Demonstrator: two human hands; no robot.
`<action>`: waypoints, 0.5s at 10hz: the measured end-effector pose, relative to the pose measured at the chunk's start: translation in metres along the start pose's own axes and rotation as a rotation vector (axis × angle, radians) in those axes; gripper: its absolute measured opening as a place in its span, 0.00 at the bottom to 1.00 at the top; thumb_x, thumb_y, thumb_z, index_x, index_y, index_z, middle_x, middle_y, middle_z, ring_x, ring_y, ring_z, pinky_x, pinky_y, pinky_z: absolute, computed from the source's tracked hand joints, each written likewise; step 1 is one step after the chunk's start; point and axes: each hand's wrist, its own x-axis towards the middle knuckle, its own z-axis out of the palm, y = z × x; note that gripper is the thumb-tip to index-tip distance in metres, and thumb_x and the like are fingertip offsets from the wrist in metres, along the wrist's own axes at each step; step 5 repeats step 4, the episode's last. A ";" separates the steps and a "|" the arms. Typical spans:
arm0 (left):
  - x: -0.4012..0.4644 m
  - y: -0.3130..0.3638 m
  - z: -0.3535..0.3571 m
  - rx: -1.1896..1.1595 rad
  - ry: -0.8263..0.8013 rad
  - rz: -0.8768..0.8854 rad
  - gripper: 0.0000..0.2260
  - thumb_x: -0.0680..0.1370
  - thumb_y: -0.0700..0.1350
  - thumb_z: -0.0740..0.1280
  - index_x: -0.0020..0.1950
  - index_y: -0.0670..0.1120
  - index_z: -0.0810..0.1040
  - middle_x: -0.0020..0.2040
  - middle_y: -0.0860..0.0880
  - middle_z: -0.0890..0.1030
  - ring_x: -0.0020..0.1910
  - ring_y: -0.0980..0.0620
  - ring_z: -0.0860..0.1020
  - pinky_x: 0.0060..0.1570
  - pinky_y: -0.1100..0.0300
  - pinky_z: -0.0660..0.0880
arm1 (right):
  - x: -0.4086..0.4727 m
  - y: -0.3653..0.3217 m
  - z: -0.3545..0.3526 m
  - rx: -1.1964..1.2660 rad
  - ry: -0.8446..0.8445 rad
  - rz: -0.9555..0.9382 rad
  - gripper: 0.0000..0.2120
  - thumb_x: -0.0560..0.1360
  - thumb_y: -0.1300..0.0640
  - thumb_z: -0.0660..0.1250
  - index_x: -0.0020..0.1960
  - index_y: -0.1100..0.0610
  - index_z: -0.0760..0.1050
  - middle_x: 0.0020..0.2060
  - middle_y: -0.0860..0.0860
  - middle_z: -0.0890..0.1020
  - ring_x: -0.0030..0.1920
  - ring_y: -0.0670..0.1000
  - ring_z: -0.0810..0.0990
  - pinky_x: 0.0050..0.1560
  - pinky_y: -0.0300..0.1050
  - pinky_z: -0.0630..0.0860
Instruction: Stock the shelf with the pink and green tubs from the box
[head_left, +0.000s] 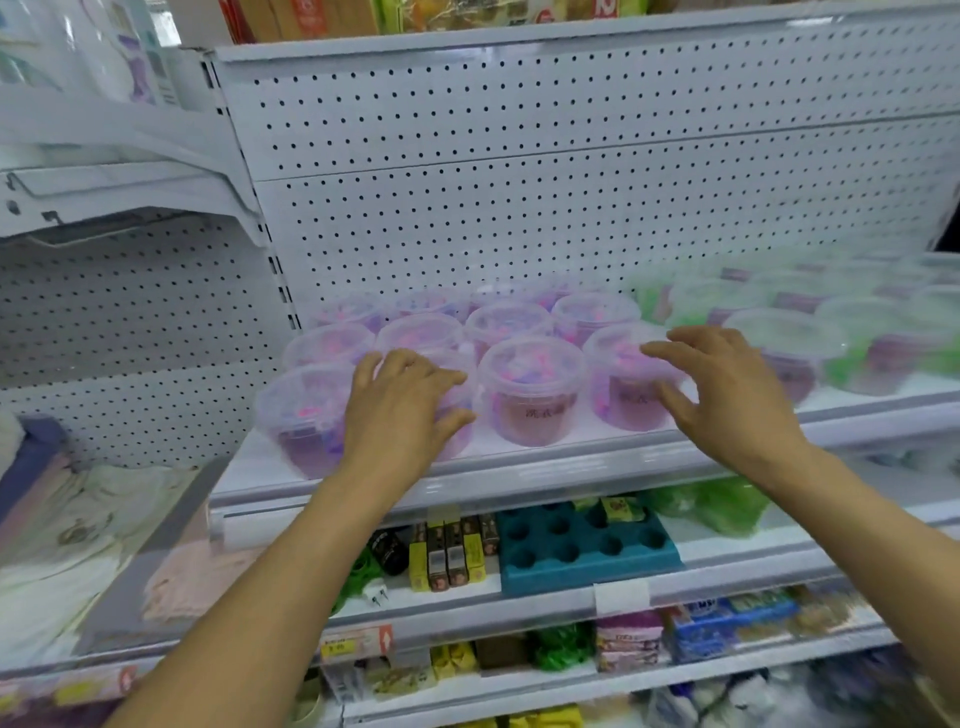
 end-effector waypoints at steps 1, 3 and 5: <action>0.005 0.003 0.001 0.005 0.021 -0.065 0.16 0.74 0.55 0.70 0.60 0.54 0.80 0.56 0.51 0.82 0.62 0.47 0.73 0.65 0.50 0.57 | 0.002 0.013 0.002 0.045 -0.068 0.029 0.14 0.75 0.63 0.67 0.59 0.55 0.81 0.53 0.56 0.81 0.53 0.61 0.73 0.48 0.53 0.73; 0.005 0.013 -0.003 0.035 -0.039 -0.109 0.22 0.75 0.57 0.67 0.68 0.56 0.73 0.60 0.52 0.80 0.65 0.48 0.70 0.68 0.49 0.58 | 0.006 0.006 -0.009 -0.034 -0.192 0.045 0.17 0.78 0.55 0.63 0.67 0.51 0.75 0.64 0.52 0.77 0.63 0.58 0.69 0.53 0.52 0.73; -0.004 0.023 -0.017 -0.107 -0.038 -0.095 0.28 0.73 0.62 0.66 0.71 0.55 0.69 0.66 0.52 0.75 0.68 0.49 0.67 0.68 0.50 0.60 | -0.006 0.004 -0.025 -0.057 -0.201 -0.001 0.24 0.77 0.48 0.65 0.72 0.48 0.67 0.71 0.52 0.69 0.68 0.57 0.66 0.62 0.54 0.69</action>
